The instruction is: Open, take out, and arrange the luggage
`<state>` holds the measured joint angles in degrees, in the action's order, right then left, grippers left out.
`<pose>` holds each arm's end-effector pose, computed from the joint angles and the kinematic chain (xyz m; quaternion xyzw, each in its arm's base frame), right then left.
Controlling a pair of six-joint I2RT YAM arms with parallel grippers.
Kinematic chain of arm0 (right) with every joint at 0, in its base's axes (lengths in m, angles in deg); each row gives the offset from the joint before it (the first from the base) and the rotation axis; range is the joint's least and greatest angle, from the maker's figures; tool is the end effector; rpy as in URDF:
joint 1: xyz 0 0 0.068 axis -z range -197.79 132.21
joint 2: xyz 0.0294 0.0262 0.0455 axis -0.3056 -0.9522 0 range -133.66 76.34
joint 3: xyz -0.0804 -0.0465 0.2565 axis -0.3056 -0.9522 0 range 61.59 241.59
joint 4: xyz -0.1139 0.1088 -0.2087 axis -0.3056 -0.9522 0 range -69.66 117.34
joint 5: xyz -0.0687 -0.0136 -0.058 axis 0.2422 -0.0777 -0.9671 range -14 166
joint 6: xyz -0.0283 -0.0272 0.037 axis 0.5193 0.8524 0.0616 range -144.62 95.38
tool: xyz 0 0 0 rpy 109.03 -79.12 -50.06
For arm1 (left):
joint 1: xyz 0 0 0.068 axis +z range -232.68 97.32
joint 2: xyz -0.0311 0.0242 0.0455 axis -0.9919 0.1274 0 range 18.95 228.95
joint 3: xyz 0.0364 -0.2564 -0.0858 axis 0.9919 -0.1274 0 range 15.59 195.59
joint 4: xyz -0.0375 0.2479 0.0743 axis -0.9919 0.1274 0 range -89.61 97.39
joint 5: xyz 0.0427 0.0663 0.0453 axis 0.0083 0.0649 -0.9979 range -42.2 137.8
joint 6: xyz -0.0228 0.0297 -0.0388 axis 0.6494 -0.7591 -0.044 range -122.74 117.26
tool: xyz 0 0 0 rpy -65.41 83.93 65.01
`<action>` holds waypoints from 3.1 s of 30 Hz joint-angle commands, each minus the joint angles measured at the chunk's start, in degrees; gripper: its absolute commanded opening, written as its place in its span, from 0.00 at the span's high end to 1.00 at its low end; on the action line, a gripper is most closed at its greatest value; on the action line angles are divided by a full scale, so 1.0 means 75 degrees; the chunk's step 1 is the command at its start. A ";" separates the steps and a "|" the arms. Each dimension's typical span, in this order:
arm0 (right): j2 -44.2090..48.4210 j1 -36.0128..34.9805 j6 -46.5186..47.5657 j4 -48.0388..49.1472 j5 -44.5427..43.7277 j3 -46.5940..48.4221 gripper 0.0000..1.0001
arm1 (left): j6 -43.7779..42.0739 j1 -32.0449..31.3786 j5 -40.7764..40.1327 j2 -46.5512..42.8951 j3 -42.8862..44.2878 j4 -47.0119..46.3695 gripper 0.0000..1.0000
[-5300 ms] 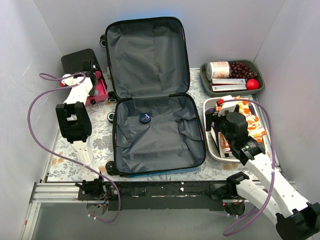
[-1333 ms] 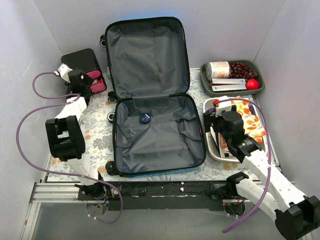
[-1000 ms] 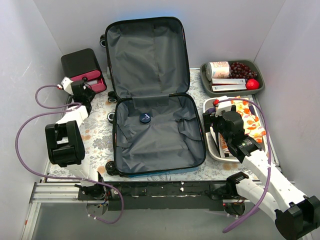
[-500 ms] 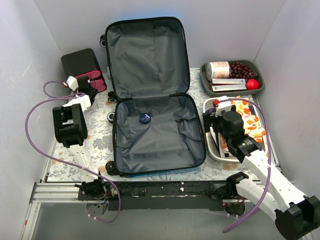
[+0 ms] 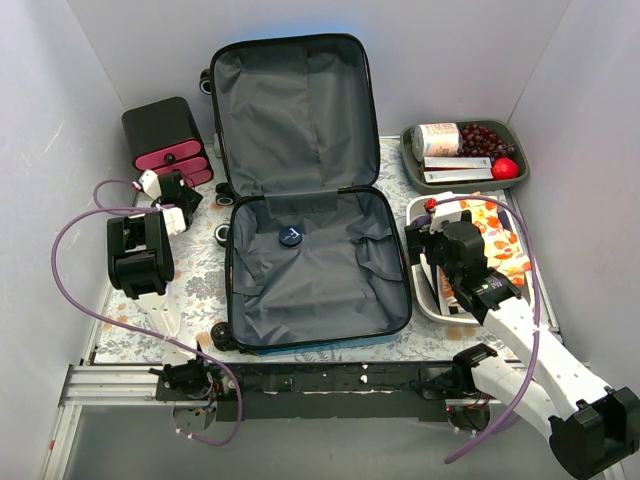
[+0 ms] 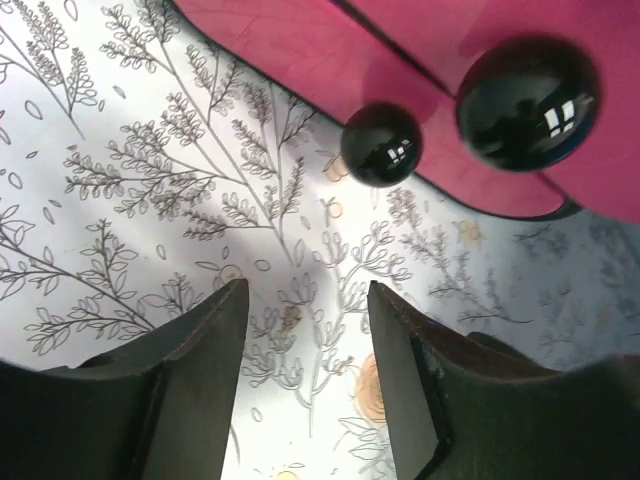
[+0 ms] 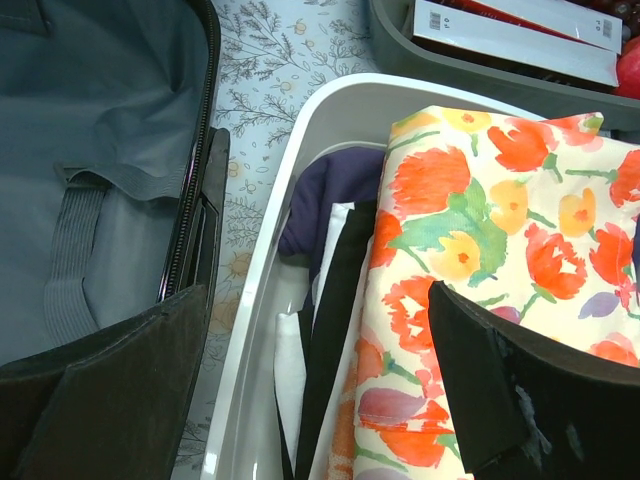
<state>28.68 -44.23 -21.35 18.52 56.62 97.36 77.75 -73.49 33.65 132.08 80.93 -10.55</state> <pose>0.1799 0.0761 0.2788 -0.1153 0.8084 -0.0231 0.5768 0.4129 0.0757 0.1501 -0.6649 0.5904 -0.1693 0.4250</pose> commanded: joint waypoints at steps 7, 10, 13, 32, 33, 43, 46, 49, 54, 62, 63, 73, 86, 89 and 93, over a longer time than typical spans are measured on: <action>-0.0102 -0.0049 0.0045 0.0285 0.0005 0.0176 0.02 | -0.1052 -0.0042 0.0035 -0.0072 0.0041 -0.1201 0.44; -0.0137 -0.0049 0.0045 0.0215 -0.0006 0.0211 0.02 | -0.1110 -0.0042 -0.0116 0.0057 0.0147 -0.1330 0.44; -0.0161 -0.0038 0.0056 0.0238 -0.0030 0.0200 0.02 | -0.1157 -0.0030 -0.0292 0.0233 0.0311 -0.1272 0.45; -0.0302 -0.0049 0.0150 0.0145 -0.0159 0.0247 0.02 | -0.0362 -0.0077 -0.1029 0.0644 0.0557 -0.1611 0.60; -0.0290 -0.0049 0.0150 0.0145 -0.0170 0.0235 0.02 | -0.0361 -0.0100 -0.1112 0.0655 0.0557 -0.1647 0.60; -0.0161 -0.0049 0.0220 0.0086 -0.0323 0.0258 0.02 | -0.0454 -0.0159 -0.1195 0.0960 0.0850 -0.1776 0.51; -0.0231 -0.0049 0.0220 0.0086 -0.0323 0.0270 0.02 | -0.0408 -0.0147 -0.1171 0.0995 0.0886 -0.1787 0.48; -0.0267 -0.0049 0.0232 0.0051 -0.0346 0.0305 0.02 | -0.0384 -0.0147 -0.1125 0.1054 0.0909 -0.1893 0.50; -0.0266 -0.0049 0.0244 -0.0007 -0.0416 0.0363 0.02 | -0.0361 -0.0147 -0.1125 0.1229 0.1131 -0.1928 0.55; -0.0243 -0.0049 0.0256 -0.0054 -0.0533 0.0434 0.02 | -0.0395 -0.0147 -0.1136 0.1184 0.1050 -0.2045 0.70; -0.0243 -0.0049 0.0256 -0.0031 -0.0545 0.0434 0.02 | -0.0431 -0.0147 -0.1206 0.1125 0.1003 -0.2045 0.74; -0.0208 -0.0049 0.0221 -0.0008 -0.0347 0.0422 0.02 | -0.0233 -0.0147 -0.0890 0.0247 -0.0132 -0.2397 0.90; 0.0155 -0.0049 0.0080 0.0180 0.0029 0.0153 0.02 | 0.0506 -0.0276 -0.1043 -0.1160 -0.1845 -0.1917 0.87; 0.0214 -0.0049 0.0045 0.0250 0.0099 0.0118 0.02 | 0.0740 -0.0439 -0.1171 -0.1430 -0.2067 -0.1660 0.84; 0.0261 -0.0049 0.0045 0.0238 0.0134 0.0129 0.02 | 0.0835 -0.0593 -0.1347 -0.1875 -0.2477 -0.1600 0.78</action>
<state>29.60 -44.23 -20.35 17.32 56.90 97.90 82.21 -76.84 26.81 124.51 64.52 -23.75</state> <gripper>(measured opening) 0.982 0.338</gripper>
